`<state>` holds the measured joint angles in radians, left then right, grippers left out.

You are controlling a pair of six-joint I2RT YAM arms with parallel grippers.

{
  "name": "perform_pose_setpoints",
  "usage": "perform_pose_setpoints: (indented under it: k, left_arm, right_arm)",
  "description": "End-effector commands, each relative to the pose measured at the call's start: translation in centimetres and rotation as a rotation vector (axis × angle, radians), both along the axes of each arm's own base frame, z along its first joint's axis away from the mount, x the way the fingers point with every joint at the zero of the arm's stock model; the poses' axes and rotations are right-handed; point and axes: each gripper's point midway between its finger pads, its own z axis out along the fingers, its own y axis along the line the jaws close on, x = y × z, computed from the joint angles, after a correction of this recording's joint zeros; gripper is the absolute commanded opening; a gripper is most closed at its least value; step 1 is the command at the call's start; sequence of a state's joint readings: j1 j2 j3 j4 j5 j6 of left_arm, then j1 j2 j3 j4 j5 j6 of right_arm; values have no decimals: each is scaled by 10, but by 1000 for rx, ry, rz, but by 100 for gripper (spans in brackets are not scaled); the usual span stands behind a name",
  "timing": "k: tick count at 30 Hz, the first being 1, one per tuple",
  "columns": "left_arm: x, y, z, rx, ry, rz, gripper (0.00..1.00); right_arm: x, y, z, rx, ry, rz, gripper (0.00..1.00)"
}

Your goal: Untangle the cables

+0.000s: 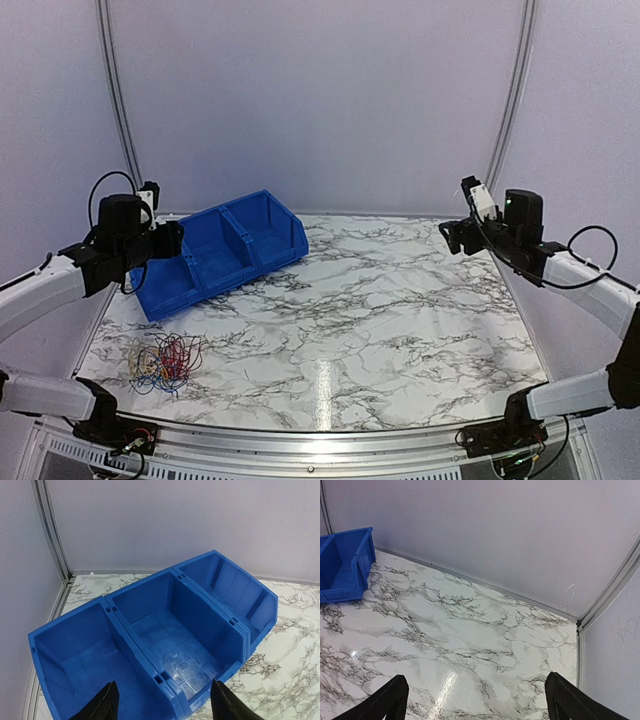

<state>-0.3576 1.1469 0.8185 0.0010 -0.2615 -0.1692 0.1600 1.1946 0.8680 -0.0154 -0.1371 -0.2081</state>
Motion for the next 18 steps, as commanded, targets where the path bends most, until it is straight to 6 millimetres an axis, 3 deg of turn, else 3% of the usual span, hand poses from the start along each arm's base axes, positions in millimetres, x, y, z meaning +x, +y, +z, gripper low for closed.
perform_pose_setpoints:
  k: [1, 8, 14, 18]
  left_arm:
    - [-26, -15, -6, -59, 76, -41, 64]
    - [-76, -61, -44, -48, 255, -126, 59]
    - [-117, -92, -86, 19, 401, -138, 63]
    - [-142, -92, -115, 82, 475, -66, 84]
  right_arm:
    - [7, 7, 4, 15, -50, 0, 96]
    - [-5, 33, -14, -49, -57, 176, 98]
    - [-17, 52, -26, -61, -35, 308, 99]
    - [-20, 61, -31, -56, -17, 370, 99]
